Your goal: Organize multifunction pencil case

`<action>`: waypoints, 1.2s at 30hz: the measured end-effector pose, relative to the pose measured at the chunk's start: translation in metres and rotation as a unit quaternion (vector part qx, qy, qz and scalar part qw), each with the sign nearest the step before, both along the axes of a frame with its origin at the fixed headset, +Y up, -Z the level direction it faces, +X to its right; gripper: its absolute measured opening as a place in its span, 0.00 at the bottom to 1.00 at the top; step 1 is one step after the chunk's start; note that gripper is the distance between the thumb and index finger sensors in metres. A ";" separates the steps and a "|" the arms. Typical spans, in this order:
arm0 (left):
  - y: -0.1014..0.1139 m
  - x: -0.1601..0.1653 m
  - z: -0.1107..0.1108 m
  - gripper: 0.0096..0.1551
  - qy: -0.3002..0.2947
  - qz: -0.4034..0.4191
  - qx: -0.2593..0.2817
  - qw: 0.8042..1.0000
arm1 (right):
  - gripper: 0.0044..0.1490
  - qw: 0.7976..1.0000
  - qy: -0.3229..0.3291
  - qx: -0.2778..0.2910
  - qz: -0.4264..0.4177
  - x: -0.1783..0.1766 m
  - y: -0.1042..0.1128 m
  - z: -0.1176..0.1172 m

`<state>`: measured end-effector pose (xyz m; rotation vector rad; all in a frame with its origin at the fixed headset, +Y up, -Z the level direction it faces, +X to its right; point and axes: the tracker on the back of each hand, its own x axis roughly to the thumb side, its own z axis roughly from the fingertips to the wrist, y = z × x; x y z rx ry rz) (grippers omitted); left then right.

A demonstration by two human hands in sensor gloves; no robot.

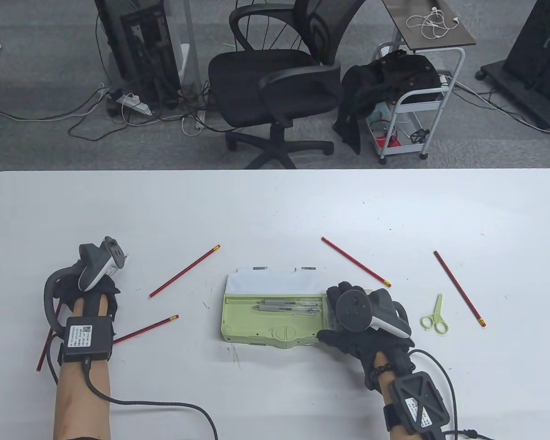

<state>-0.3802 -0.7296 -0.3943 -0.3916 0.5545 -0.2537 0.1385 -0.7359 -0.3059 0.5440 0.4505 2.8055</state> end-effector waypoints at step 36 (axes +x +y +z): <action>0.019 0.035 0.000 0.26 -0.068 0.005 0.065 0.996 | 0.63 1.000 0.002 0.002 0.016 -0.004 0.000 0.001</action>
